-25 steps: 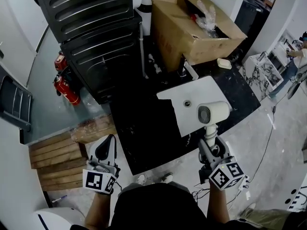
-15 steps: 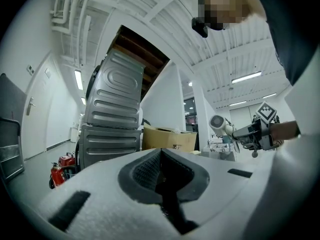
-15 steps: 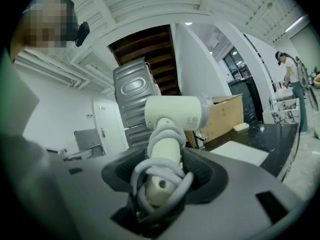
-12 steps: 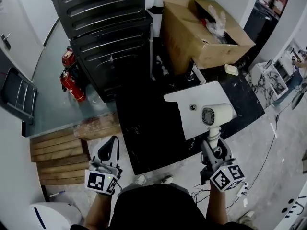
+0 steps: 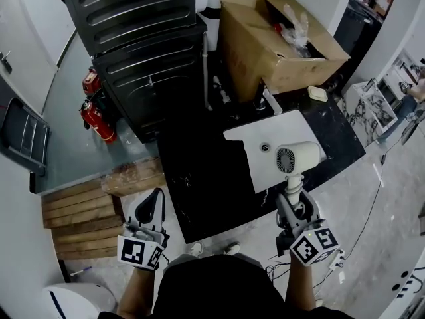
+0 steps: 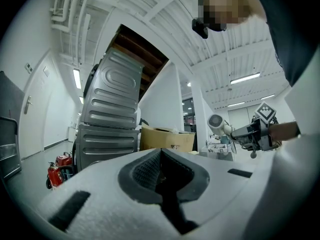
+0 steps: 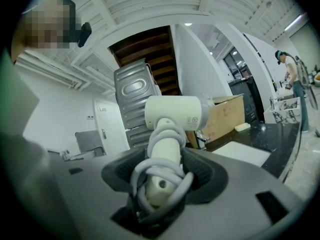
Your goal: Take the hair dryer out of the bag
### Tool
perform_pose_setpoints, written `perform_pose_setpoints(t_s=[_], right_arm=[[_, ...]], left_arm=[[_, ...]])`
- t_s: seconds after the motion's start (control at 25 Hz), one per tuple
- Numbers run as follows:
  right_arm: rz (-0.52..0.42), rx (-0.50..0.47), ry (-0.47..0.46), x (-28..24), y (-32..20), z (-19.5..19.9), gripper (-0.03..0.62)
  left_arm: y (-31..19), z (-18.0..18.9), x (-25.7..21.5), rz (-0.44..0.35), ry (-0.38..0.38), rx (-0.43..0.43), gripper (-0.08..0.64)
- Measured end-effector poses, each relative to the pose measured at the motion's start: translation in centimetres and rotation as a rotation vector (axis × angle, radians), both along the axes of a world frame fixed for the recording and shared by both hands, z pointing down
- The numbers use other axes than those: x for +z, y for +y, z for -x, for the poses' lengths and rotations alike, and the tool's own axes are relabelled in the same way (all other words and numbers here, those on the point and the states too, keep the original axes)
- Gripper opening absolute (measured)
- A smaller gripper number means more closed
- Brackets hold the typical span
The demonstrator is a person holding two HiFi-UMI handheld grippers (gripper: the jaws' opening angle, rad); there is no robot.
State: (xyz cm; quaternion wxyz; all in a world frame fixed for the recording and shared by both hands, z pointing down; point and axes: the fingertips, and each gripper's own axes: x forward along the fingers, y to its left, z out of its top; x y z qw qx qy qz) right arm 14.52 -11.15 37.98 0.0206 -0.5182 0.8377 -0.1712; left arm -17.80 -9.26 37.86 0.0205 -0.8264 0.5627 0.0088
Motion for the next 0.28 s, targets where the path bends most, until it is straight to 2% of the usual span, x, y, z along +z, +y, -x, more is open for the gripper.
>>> perform_pose_setpoints(t_s=[0.28], right_arm=[[0.002,0.0,0.002,0.23,0.09,0.15,0.238]], left_arm=[[-0.25,-0.1,0.16,0.001,0.002,0.007,0.021]])
